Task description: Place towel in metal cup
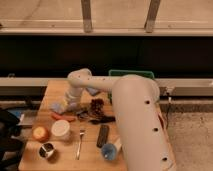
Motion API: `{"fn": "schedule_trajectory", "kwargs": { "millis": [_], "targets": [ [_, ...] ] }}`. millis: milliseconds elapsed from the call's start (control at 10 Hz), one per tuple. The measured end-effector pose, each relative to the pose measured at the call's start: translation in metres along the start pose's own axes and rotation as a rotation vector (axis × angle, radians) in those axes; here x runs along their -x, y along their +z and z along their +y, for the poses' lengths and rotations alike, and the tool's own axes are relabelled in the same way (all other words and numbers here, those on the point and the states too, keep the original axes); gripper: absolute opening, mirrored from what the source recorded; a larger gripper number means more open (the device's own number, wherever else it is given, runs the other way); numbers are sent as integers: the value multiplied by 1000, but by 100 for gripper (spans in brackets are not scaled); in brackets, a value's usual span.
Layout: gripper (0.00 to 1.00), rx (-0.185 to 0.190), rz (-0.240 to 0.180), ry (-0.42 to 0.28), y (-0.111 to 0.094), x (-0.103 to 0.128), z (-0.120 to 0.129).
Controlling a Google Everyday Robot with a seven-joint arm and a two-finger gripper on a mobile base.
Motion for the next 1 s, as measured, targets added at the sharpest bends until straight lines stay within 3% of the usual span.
{"fn": "schedule_trajectory", "kwargs": {
  "millis": [100, 400, 800, 1000],
  "targets": [
    [31, 0, 11, 2, 1, -4, -1],
    [4, 8, -23, 0, 1, -5, 2],
    [0, 23, -54, -9, -4, -3, 2],
    [0, 41, -101, -31, -24, 2, 1]
  ]
}}
